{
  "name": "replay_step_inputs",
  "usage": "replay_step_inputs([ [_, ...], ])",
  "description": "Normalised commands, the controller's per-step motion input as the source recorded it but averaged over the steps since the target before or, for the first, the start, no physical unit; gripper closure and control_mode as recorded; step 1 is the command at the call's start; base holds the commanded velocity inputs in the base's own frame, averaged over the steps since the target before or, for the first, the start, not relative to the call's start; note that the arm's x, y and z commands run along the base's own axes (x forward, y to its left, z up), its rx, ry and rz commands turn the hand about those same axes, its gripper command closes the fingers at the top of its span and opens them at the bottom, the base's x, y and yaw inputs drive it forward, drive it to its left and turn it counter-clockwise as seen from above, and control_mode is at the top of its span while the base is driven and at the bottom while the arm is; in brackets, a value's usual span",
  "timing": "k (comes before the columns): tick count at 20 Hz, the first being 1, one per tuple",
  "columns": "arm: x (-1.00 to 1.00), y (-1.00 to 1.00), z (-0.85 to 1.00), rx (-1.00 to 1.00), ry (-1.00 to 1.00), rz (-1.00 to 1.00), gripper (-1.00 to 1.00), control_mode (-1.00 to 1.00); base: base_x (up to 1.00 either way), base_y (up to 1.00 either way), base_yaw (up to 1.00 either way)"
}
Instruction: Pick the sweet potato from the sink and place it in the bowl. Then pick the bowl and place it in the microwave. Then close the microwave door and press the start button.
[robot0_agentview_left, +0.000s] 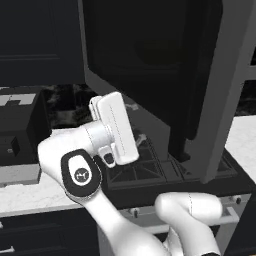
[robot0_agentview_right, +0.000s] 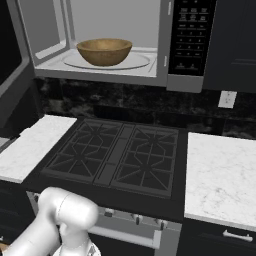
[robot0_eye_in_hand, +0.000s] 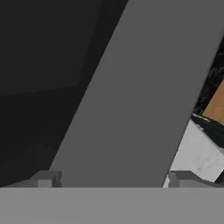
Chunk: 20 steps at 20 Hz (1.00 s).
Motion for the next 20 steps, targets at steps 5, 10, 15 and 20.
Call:
replay_step_inputs([
  [5, 0.57, -0.98, 0.24, 0.27, 0.03, 0.20, -1.00, -1.00, 0.00, 0.00, 0.00],
  [10, 0.73, -0.74, 0.18, 0.22, 0.03, 0.27, -1.00, -1.00, 0.00, 0.00, 0.00],
  [15, 0.86, -0.42, 0.07, 0.20, 0.05, 0.35, -1.00, -1.00, 0.00, 0.00, 0.00],
  [20, 0.88, -0.21, 0.00, 0.19, 0.02, 0.41, -1.00, -1.00, 0.00, 0.00, 0.00],
])
